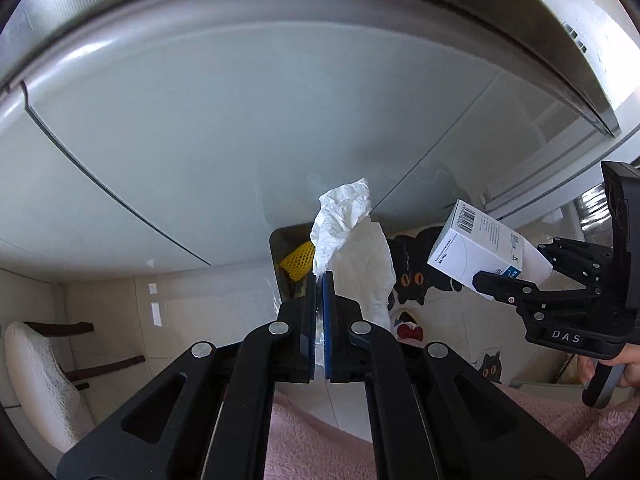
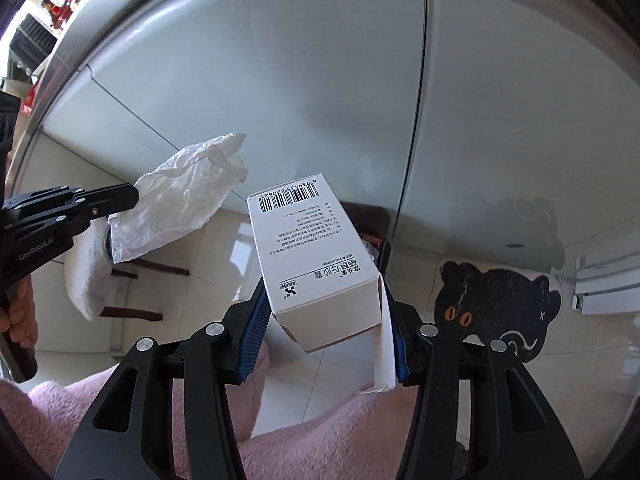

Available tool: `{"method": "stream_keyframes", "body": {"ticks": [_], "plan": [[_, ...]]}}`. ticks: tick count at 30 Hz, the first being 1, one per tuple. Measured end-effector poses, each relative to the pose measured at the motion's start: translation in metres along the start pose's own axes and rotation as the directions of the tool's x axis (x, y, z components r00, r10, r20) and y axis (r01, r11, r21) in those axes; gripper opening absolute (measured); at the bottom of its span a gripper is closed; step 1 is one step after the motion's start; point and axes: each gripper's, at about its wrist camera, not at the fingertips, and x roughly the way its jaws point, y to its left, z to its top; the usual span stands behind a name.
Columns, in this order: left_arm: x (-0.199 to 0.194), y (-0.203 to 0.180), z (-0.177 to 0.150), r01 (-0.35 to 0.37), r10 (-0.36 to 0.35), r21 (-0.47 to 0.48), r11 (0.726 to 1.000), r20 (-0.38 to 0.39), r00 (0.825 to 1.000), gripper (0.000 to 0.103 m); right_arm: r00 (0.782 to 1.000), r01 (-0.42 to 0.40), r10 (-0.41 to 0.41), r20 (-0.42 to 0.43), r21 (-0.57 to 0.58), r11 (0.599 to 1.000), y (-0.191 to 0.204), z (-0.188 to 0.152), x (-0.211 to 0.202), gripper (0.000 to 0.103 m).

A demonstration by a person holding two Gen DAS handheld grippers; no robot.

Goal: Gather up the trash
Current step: 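Carry the tissue and white box down over the bin, then open both tools to drop the tissue and box into the bin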

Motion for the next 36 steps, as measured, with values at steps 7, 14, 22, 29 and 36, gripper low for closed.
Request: {"method": "stream_keyframes", "body": {"ticks": [7, 14, 22, 29, 36], "plan": [[0.066, 0.004, 0.003, 0.017, -0.027, -0.086, 0.996, -0.109, 0.994, 0.001, 0.996, 0.044, -0.044, -0.083, -0.004, 0.999, -0.008, -0.002, 0.062, 0.052], [0.116, 0.012, 0.008, 0.093, -0.126, -0.166, 0.982, -0.207, 0.97, 0.002, 0.988, 0.047, -0.042, -0.148, 0.03, 0.998, -0.009, -0.004, 0.106, 0.052], [0.135, 0.025, 0.022, 0.072, -0.116, -0.203, 0.976, -0.213, 0.97, 0.02, 0.98, 0.072, -0.054, -0.19, 0.09, 0.993, -0.013, 0.005, 0.13, 0.056], [0.128, 0.026, 0.035, 0.057, -0.091, -0.183, 0.981, -0.186, 0.978, 0.036, 0.982, 0.074, -0.063, -0.179, 0.055, 0.996, -0.013, 0.014, 0.129, 0.079], [0.072, 0.028, 0.037, 0.064, -0.084, -0.179, 0.982, -0.105, 0.991, 0.065, 0.993, 0.024, -0.022, -0.117, 0.014, 1.0, -0.017, 0.018, 0.068, 0.083]]}}
